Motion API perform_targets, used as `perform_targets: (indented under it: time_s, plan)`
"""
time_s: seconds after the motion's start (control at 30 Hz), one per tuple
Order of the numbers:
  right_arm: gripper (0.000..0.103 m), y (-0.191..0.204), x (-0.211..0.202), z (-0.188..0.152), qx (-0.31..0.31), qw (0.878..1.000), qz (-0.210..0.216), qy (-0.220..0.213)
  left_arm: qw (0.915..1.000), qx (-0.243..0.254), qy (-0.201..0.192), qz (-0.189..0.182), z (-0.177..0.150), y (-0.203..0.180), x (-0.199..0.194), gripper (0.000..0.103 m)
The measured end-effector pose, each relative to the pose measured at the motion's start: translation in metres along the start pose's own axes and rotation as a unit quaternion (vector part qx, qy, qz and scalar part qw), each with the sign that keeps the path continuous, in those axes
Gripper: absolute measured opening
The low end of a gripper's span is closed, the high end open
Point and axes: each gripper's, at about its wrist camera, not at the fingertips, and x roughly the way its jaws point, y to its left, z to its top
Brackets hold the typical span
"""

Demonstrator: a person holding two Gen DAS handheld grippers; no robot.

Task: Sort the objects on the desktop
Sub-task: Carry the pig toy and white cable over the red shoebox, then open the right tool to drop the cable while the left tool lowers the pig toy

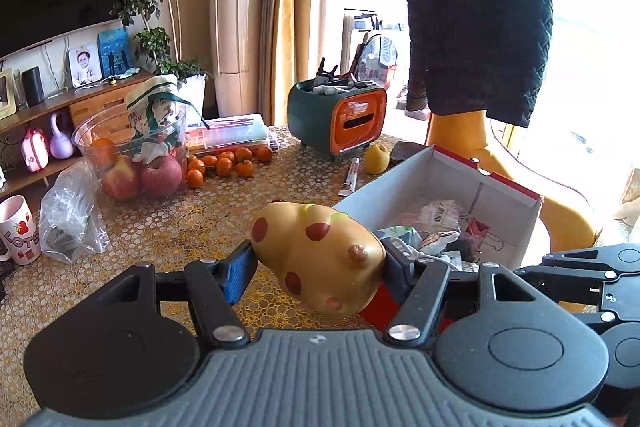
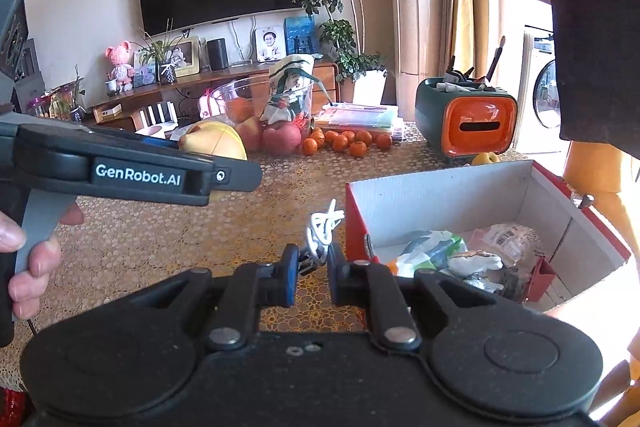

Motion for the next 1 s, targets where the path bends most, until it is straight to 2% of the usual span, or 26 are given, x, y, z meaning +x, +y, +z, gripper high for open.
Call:
perform_targets:
  time_s: [0.43,0.73,1.0]
  plan:
    - [0.014,-0.062,-0.022,-0.007,0.022,0.999,-0.044,-0.011,0.9981,0.041,0.015,-0.044,0.003,-0.07,0.014,0.065]
    - [0.014,-0.106,-0.017,-0.011,0.034,0.997,-0.076,-0.004,0.9957,0.053,0.03,-0.069,0.004,-0.107,0.042,0.065]
    - [0.014,-0.141,-0.007,-0.015,0.036,0.994,-0.1,0.009,0.9946,0.059,0.042,-0.075,0.007,-0.125,0.067,0.065]
